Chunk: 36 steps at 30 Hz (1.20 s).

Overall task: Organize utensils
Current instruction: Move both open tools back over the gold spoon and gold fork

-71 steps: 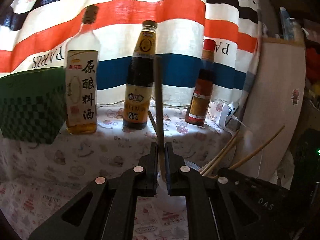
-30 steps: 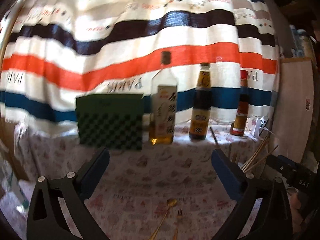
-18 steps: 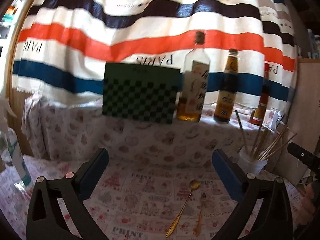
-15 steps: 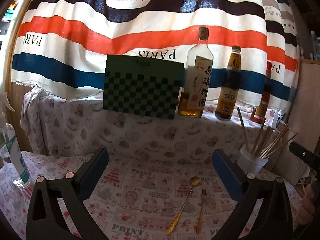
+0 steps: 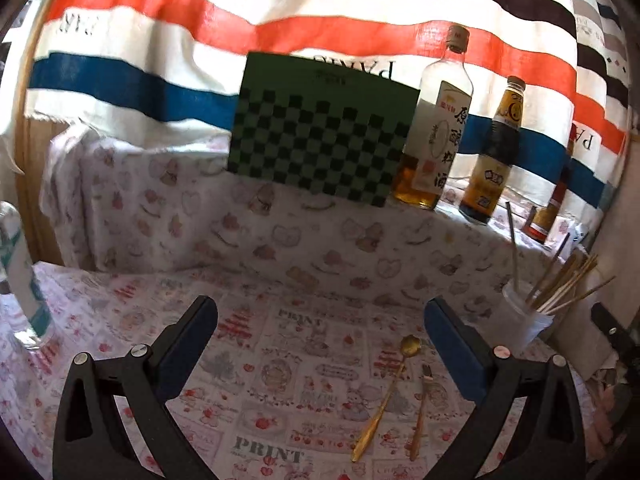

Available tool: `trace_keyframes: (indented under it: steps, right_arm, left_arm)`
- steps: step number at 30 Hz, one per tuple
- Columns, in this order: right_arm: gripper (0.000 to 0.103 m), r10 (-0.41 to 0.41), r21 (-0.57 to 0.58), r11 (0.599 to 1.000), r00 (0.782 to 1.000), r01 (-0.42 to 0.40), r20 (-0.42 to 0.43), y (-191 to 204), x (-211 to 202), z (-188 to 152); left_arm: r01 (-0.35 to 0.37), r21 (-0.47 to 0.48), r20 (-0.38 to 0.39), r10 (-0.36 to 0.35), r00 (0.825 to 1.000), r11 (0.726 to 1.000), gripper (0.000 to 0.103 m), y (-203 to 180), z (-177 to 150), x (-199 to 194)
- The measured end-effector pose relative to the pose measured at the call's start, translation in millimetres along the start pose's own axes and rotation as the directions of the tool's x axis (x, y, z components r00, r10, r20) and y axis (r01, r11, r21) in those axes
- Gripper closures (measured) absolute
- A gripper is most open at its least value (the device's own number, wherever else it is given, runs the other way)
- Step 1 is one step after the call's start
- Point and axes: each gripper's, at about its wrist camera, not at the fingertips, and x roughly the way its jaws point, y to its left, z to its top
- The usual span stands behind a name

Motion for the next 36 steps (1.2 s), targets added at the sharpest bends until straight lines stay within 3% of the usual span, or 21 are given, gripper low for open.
trace_keyframes:
  steps: [11,17,21,26,29,31,34,36]
  right_arm:
    - [0.000,-0.011,-0.045,0.999,0.999,0.009,-0.034,7.0,9.1,-7.4]
    - [0.000,-0.020,-0.047,0.999,0.998,0.018,-0.053,7.6,14.2,-10.2]
    - [0.000,-0.020,-0.063,0.998,0.997,0.016,-0.068,10.6,16.8,-12.4]
    - [0.000,-0.024,-0.114,0.993,0.998,0.016,-0.065,20.5,15.6,-15.9]
    - [0.000,-0.066,-0.169,0.984,0.996,0.056,-0.052,28.7,15.3,-19.3]
    - [0.000,-0.073,-0.214,0.975,0.996,0.061,-0.050,34.8,15.7,-21.8]
    - [0.000,-0.076,-0.265,0.963,0.994,0.053,-0.077,42.5,19.1,-25.8]
    - [0.000,-0.073,-0.280,0.959,0.994,0.046,-0.086,45.6,19.7,-28.7]
  left_arm:
    - [-0.036,0.033,-0.053,0.038,0.998,0.999,0.000,-0.9,-0.8,9.4]
    - [-0.004,-0.054,-0.155,-0.004,0.988,0.999,0.000,16.3,-2.8,26.9]
    - [-0.078,-0.110,-0.210,0.053,0.976,0.991,0.000,29.4,-6.7,38.1]
    - [-0.093,-0.086,-0.248,0.069,0.966,0.992,0.000,31.9,-10.7,45.6]
    - [-0.072,-0.030,-0.300,0.060,0.952,0.997,0.000,24.4,-15.0,54.6]
    - [-0.017,0.021,-0.366,0.023,0.930,1.000,0.001,15.7,-21.2,64.0]
    - [0.008,0.106,-0.400,0.035,0.916,0.994,0.007,0.2,-30.8,69.4]
    - [0.060,0.122,-0.430,-0.001,0.903,0.991,0.014,-7.2,-35.6,71.7]
